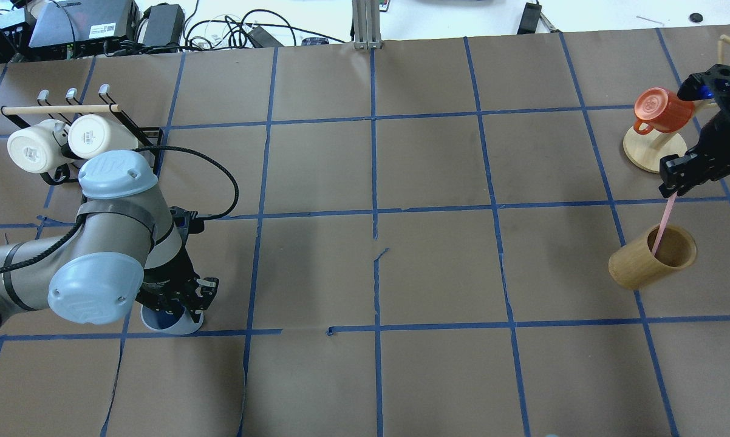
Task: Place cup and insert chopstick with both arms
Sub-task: 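Grasp the light blue cup with left gripper while right grasps the chopstick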
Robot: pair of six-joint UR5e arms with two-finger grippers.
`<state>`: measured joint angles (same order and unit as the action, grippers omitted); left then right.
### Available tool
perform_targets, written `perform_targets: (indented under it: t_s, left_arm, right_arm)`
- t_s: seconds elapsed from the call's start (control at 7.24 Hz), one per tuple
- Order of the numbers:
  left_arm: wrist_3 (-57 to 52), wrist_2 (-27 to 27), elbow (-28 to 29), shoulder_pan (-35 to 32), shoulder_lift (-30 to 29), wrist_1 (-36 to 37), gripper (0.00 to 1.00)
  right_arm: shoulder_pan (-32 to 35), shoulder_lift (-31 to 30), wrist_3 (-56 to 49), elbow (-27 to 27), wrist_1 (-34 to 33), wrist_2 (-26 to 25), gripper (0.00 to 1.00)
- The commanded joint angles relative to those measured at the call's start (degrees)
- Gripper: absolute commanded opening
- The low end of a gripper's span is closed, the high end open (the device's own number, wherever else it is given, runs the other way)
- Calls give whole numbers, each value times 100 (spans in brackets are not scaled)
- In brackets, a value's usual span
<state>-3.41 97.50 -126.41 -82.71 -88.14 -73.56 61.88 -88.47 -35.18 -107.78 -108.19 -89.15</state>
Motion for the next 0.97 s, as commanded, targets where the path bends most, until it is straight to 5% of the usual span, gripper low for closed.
perform_targets:
  t_s: [0.0,0.28,0.83]
  left_arm:
    - [59,6,81,0,17,26,0]
    - [522,-29,291,-61,17,43,0]
    - [2191,-773,1215,-736,-229,-387,0]
  right_arm:
    - [0,-13,28,46,53,12,14]
    - [0,-57,37,107,254,55,0]
    - [0,-74,37,1037,1193,-23,0]
